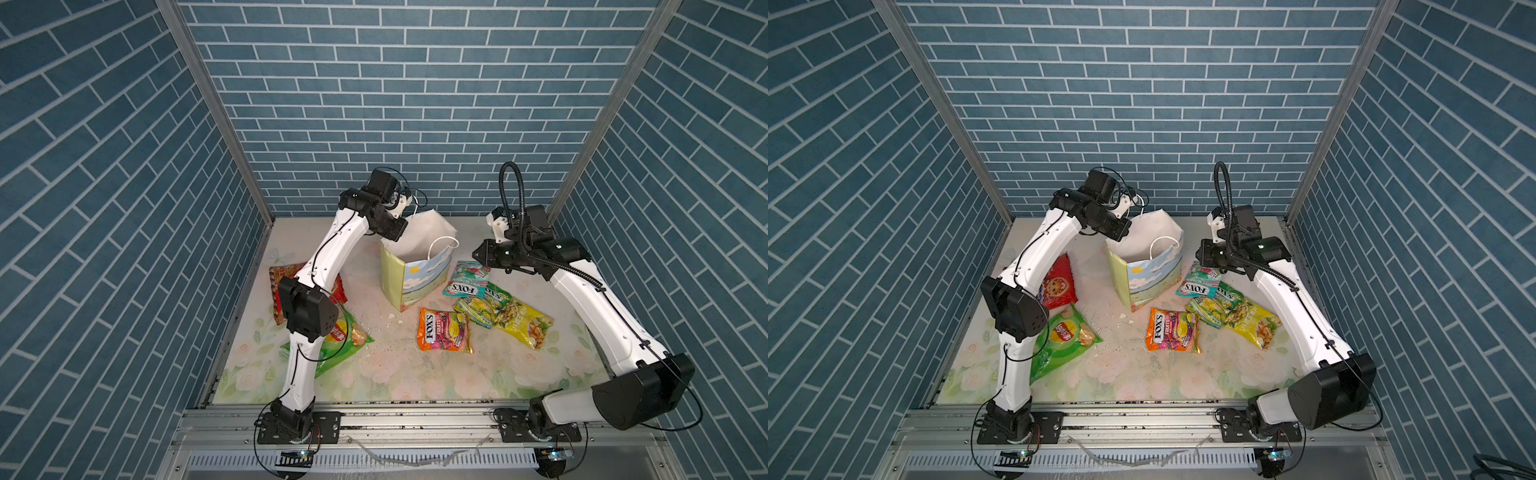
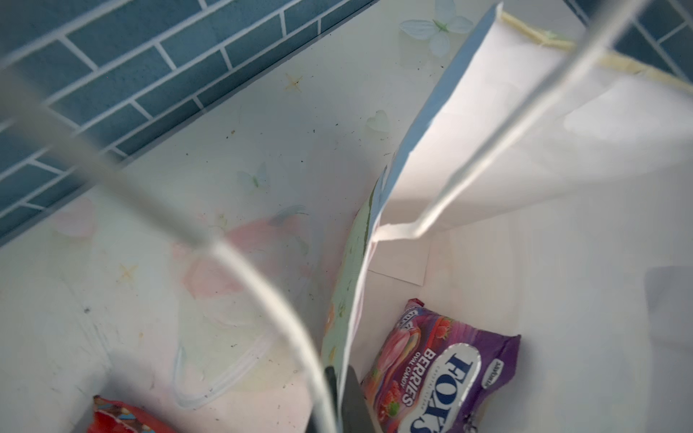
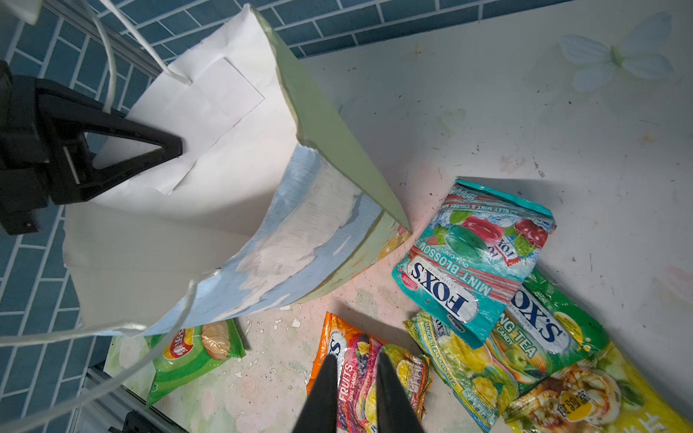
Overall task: Take the snacks out of the paper bag
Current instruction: Pick up the snack from the center of the table.
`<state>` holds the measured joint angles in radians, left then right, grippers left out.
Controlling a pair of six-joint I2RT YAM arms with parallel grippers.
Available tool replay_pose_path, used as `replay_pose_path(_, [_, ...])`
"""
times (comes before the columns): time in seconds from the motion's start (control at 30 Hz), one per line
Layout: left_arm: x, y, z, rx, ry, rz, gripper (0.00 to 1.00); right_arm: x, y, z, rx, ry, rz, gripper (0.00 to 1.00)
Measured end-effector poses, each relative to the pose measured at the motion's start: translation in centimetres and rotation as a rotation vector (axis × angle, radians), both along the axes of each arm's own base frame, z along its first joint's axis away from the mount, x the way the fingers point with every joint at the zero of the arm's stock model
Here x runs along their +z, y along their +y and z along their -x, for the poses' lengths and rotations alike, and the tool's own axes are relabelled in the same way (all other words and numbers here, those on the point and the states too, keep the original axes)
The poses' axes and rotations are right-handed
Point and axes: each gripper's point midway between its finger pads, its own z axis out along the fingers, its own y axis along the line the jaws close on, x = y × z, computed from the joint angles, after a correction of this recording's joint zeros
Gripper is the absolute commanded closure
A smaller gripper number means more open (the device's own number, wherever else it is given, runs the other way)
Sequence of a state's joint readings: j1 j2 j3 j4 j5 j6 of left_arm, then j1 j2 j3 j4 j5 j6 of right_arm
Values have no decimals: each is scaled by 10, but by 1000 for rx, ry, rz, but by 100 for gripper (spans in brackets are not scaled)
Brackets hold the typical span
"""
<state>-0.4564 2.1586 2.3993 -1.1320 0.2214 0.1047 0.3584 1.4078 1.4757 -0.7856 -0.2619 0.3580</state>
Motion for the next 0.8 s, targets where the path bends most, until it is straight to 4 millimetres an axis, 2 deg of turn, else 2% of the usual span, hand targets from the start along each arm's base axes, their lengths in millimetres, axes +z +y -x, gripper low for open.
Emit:
replay_pose_path(0.3, [1, 12, -7, 35, -71, -99, 100, 0, -2, -1, -3, 1, -3, 80])
replay_pose_path(0.4, [12, 19, -6, 50, -119, -141, 100, 0, -1, -1, -3, 0, -4, 80])
replay_pose_path(0.67, [63, 38, -4, 100, -286, -202, 100, 3, 2, -3, 7, -12, -21, 80])
replay_pose_path(0.73, [68, 42, -4, 111, -316, -216, 100, 2, 4, -4, 11, -17, -32, 80])
replay_pose_path(0.8, [64, 43, 1, 108, -331, -243, 100, -2, 6, -3, 15, -13, -45, 80])
